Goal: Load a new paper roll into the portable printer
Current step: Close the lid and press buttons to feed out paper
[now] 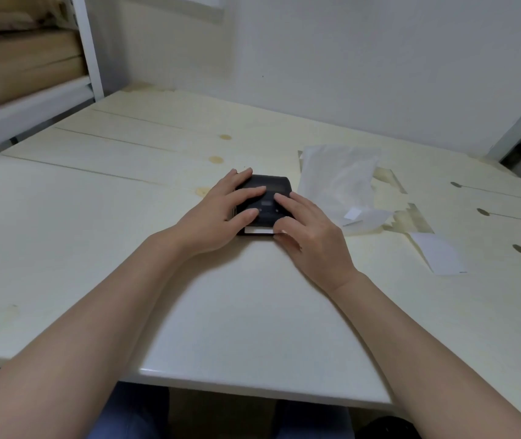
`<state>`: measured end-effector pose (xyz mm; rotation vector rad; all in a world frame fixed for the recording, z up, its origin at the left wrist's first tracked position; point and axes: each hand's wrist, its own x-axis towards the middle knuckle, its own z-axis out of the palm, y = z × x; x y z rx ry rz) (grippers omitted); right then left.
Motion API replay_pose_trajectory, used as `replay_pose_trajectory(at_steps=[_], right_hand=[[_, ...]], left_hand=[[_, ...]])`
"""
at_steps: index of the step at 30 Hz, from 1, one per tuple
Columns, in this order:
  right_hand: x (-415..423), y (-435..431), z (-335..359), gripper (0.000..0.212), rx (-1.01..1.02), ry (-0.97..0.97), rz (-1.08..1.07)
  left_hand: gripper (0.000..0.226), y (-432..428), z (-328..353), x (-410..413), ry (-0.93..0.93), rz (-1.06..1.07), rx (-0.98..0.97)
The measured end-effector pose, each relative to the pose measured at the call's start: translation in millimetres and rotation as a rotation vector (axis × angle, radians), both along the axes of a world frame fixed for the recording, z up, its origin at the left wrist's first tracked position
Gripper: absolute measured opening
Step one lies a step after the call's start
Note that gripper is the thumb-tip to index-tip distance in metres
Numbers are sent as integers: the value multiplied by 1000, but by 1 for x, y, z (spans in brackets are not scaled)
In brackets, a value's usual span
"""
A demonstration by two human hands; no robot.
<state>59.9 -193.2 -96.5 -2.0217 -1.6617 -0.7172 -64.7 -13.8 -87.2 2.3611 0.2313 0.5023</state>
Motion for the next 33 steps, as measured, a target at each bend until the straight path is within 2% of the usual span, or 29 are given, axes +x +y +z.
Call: replay_pose_trajectory(at_steps=[11,23,25,28,30,33], right_hand=[[-1,-5,2,15,16,-4,77],[1,-7,0,8,9,76,102],[-2,-6,2,6,39,244,82],[-9,-1,18,27,195,757,-77],[-7,7,25,37,220,1026,-205],[-4,16,23,32,167,1144,-241]], left_hand=[[46,-4,-2,0,-11,22,-20],[43,-3,-2,0,-15,8,-58],[44,-5,-1,1,-12,4,-83],[45,-9,5,0,0,20,-127],[48,-11,6,-2,-5,31,-167],[54,-12,7,-3,-17,79,-264]])
